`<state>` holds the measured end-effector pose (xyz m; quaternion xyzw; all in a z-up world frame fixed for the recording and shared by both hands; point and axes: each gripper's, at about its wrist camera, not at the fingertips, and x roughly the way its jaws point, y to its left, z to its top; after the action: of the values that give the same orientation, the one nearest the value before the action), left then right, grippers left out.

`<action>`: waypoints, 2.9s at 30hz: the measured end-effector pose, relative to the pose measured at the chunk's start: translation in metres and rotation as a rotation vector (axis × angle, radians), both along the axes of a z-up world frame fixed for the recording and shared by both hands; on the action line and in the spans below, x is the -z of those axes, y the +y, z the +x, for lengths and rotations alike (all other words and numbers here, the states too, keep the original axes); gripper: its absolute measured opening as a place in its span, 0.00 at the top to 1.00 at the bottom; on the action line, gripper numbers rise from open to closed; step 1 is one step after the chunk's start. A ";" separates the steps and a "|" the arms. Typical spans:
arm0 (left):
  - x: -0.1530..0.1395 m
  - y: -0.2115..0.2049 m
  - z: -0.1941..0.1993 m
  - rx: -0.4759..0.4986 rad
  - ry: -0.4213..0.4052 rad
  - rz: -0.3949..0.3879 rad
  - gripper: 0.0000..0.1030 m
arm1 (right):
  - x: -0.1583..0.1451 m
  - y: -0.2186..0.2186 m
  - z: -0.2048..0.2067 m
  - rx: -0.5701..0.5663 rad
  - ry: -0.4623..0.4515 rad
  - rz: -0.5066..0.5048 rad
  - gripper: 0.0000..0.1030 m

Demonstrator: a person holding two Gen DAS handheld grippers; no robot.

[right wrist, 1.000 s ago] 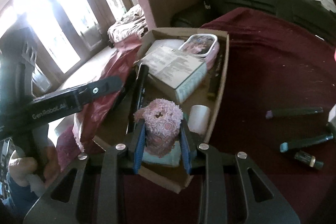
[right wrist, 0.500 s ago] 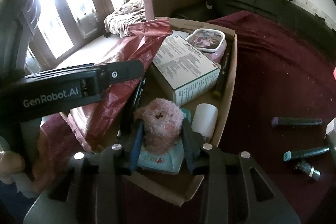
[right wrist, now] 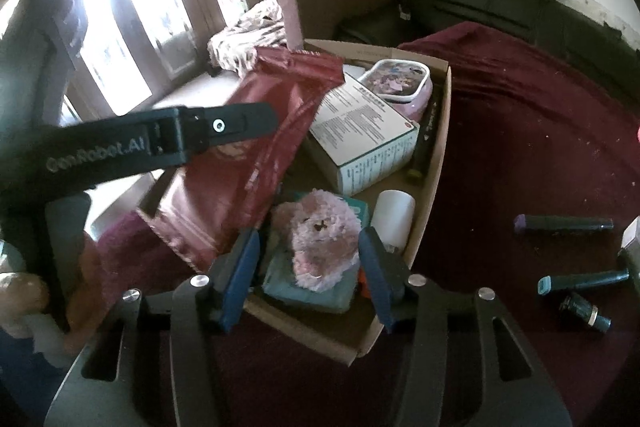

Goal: Organize objects
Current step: 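Open both tools to drop the packet and plush into the tray, then grasp a black marker with the left tool while the right tool grasps another marker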

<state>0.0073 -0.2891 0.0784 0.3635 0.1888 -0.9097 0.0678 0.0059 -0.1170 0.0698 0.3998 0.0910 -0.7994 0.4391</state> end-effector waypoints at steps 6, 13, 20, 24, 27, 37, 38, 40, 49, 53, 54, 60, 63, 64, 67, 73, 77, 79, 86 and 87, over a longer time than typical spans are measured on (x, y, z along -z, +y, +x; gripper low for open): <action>-0.011 0.012 0.003 0.014 0.010 -0.018 0.50 | -0.013 0.022 0.000 0.018 -0.021 -0.064 0.50; -0.024 0.041 -0.001 0.069 0.020 -0.056 0.50 | -0.018 0.054 -0.008 0.053 -0.059 -0.112 0.50; -0.034 0.092 -0.008 0.201 0.026 -0.100 0.50 | -0.024 0.112 -0.025 0.140 -0.107 -0.164 0.50; -0.029 0.146 -0.018 0.383 0.014 -0.144 0.50 | -0.026 0.166 -0.037 0.230 -0.121 -0.151 0.50; -0.018 0.190 -0.027 0.533 -0.001 -0.166 0.50 | -0.025 0.218 -0.049 0.327 -0.092 -0.154 0.51; 0.019 0.287 -0.074 0.784 -0.115 -0.304 0.50 | -0.008 0.339 -0.090 0.599 -0.163 -0.347 0.51; 0.022 0.293 -0.079 0.798 -0.120 -0.326 0.50 | -0.010 0.341 -0.089 0.614 -0.161 -0.358 0.51; 0.026 0.298 -0.091 0.803 -0.136 -0.361 0.50 | -0.011 0.340 -0.089 0.617 -0.166 -0.372 0.50; 0.039 0.297 -0.112 0.850 -0.179 -0.388 0.50 | -0.013 0.355 -0.087 0.642 -0.170 -0.390 0.50; 0.051 0.302 -0.117 0.837 -0.192 -0.382 0.51 | -0.006 0.359 -0.091 0.657 -0.195 -0.393 0.50; 0.054 0.303 -0.115 0.836 -0.197 -0.373 0.51 | -0.005 0.359 -0.092 0.659 -0.198 -0.389 0.50; 0.051 0.306 -0.090 0.774 -0.195 -0.268 0.72 | 0.000 0.366 -0.096 0.683 -0.194 -0.369 0.50; 0.051 0.310 -0.083 0.748 -0.178 -0.255 0.78 | 0.007 0.363 -0.104 0.683 -0.195 -0.311 0.50; 0.051 0.310 -0.085 0.738 -0.177 -0.244 0.80 | 0.009 0.360 -0.108 0.681 -0.196 -0.280 0.50; 0.052 0.299 -0.093 0.701 -0.180 -0.156 0.83 | 0.009 0.347 -0.126 0.646 -0.213 -0.204 0.51; 0.055 0.288 -0.093 0.710 -0.144 -0.093 0.83 | 0.017 0.321 -0.165 0.596 -0.130 -0.047 0.51; 0.057 0.286 -0.092 0.706 -0.133 -0.076 0.83 | 0.038 0.308 -0.163 0.520 -0.181 -0.002 0.49; 0.056 0.287 -0.091 0.702 -0.131 -0.085 0.83 | 0.037 0.299 -0.150 0.469 -0.165 0.010 0.49; 0.057 0.288 -0.090 0.697 -0.126 -0.096 0.83 | 0.040 0.269 -0.140 0.457 -0.050 0.184 0.79; 0.057 0.289 -0.090 0.695 -0.125 -0.102 0.83 | 0.040 0.266 -0.140 0.453 -0.036 0.191 0.80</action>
<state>-0.0823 0.0001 0.0216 0.4570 0.0038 -0.8627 -0.2166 -0.1338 0.1494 0.0294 0.4639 0.0666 -0.8580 0.2104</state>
